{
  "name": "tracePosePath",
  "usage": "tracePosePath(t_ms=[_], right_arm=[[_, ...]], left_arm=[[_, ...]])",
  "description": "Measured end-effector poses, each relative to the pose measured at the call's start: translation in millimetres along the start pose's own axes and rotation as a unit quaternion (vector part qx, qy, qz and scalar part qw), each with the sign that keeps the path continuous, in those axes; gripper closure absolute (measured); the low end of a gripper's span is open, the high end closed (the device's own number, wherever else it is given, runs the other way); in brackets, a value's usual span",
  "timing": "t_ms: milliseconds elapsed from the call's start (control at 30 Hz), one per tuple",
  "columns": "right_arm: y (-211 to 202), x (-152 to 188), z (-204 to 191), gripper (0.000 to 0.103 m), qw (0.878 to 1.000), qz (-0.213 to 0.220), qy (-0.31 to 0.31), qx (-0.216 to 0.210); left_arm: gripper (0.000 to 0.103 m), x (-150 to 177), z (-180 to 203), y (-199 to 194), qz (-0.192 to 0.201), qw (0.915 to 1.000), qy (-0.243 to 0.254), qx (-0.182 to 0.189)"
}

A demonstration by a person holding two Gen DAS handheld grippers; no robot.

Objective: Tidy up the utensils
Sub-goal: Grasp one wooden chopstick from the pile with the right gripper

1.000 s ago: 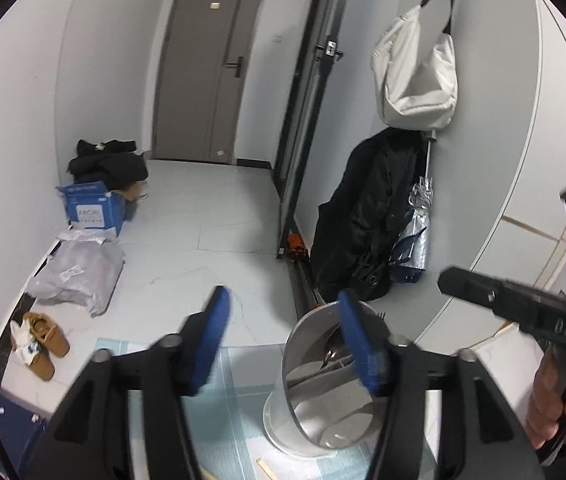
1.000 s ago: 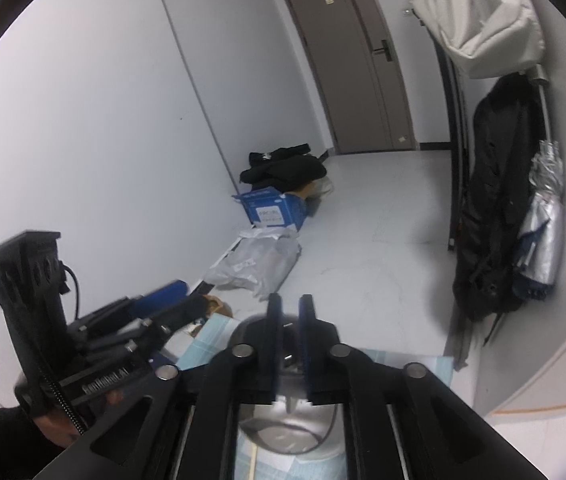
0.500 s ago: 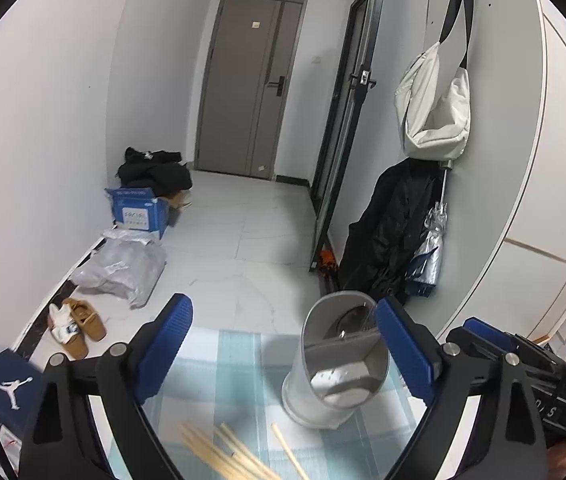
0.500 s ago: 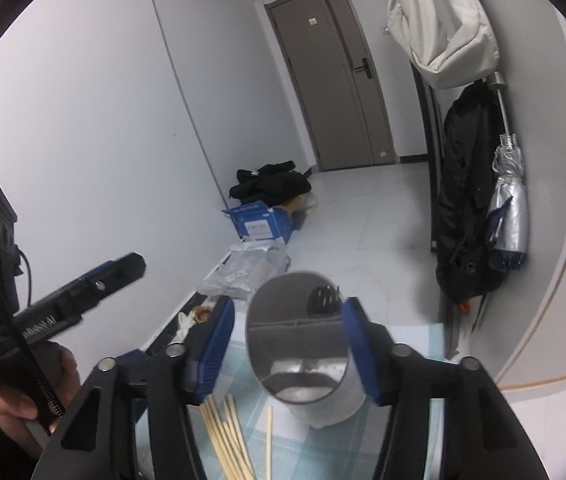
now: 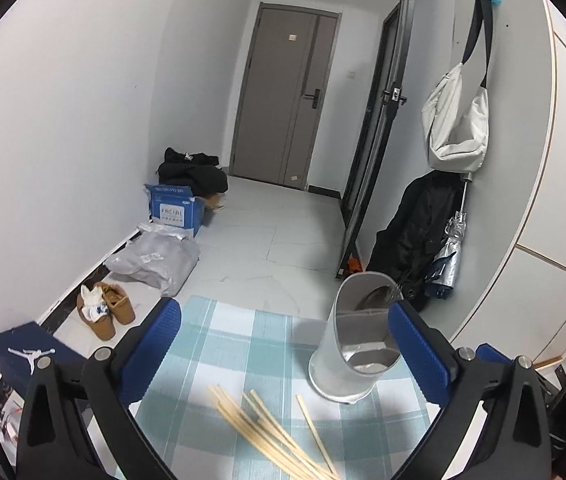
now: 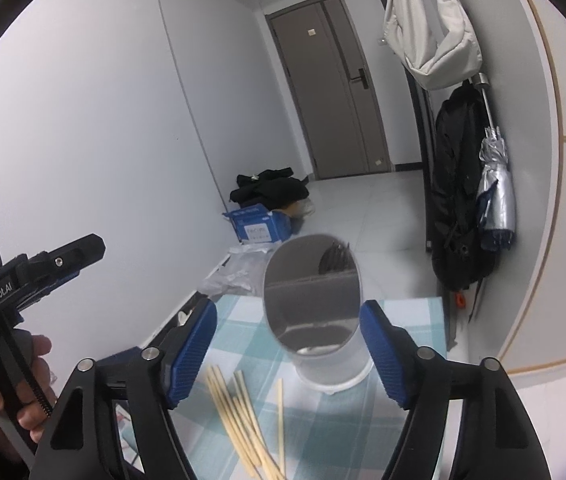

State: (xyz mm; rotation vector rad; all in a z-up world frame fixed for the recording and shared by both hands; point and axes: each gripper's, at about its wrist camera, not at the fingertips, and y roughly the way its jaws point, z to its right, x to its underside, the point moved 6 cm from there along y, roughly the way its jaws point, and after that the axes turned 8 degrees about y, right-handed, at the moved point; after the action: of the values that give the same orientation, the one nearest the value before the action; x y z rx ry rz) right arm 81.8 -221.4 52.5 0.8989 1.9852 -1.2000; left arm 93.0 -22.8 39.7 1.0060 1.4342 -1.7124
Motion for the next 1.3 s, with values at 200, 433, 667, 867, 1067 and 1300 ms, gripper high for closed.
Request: tracePosePath(t_ms=[200, 433, 667, 867, 1067, 1300], right_arm=[[1, 26, -3, 0.023, 1.0, -0.009, -0.008, -0.001], [13, 52, -2, 0.02, 0.999, -0.036, -0.021, 0.01], [38, 76, 5, 0.017, 0.996, -0.082, -0.026, 0.027], [65, 97, 10, 0.016, 0.99, -0.128, -0.03, 0.048], [91, 113, 9, 0.016, 0.984, -0.166, -0.037, 0.058], [130, 129, -1, 0.036, 0.969, -0.227, -0.067, 0.067]], left_arm=[[0.001, 24, -10, 0, -0.007, 0.9997, 0.002, -0.023], [0.001, 54, -21, 12, -0.033, 0.9988, -0.005, -0.037], [0.001, 85, -42, 30, -0.084, 0.9954, -0.036, -0.031], [0.001, 91, -58, 35, -0.096, 0.9928, -0.057, -0.043], [0.001, 97, -71, 43, -0.117, 0.9882, -0.092, -0.037], [0.001, 99, -88, 53, -0.138, 0.9833, -0.111, -0.045]])
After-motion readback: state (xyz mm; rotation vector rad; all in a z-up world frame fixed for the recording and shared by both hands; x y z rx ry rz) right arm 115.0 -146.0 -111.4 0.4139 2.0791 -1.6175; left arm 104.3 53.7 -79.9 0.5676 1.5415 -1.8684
